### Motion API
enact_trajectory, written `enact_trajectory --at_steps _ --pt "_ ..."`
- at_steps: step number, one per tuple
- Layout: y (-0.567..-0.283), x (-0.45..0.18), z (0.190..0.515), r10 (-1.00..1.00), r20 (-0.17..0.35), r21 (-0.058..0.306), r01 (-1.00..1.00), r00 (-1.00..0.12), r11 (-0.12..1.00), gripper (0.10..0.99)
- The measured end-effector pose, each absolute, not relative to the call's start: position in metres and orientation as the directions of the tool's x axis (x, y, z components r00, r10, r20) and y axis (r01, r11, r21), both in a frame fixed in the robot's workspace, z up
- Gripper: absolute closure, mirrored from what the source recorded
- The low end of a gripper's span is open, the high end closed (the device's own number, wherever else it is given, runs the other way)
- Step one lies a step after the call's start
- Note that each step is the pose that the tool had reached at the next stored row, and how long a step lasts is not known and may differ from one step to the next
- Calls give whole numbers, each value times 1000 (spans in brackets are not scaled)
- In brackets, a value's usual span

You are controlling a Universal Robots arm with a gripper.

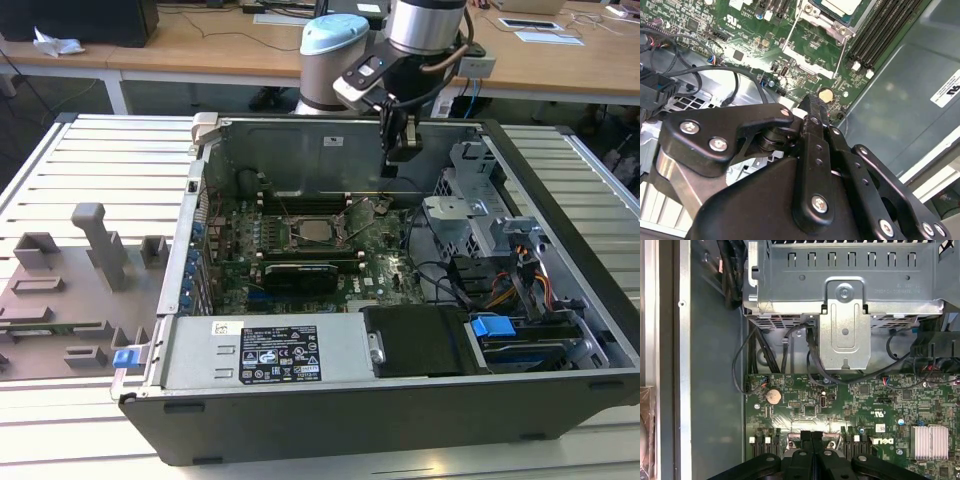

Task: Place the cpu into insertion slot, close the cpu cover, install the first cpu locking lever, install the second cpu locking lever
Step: 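Close the cpu cover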

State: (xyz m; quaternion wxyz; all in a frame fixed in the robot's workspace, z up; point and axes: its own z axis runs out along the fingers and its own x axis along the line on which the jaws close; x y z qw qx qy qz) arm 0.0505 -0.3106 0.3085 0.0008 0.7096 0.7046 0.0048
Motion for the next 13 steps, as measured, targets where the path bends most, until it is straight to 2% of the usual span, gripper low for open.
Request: enact_trajectory --at_steps 13 --pt "-311 54 300 1000 6 7 1000 7 -7 980"
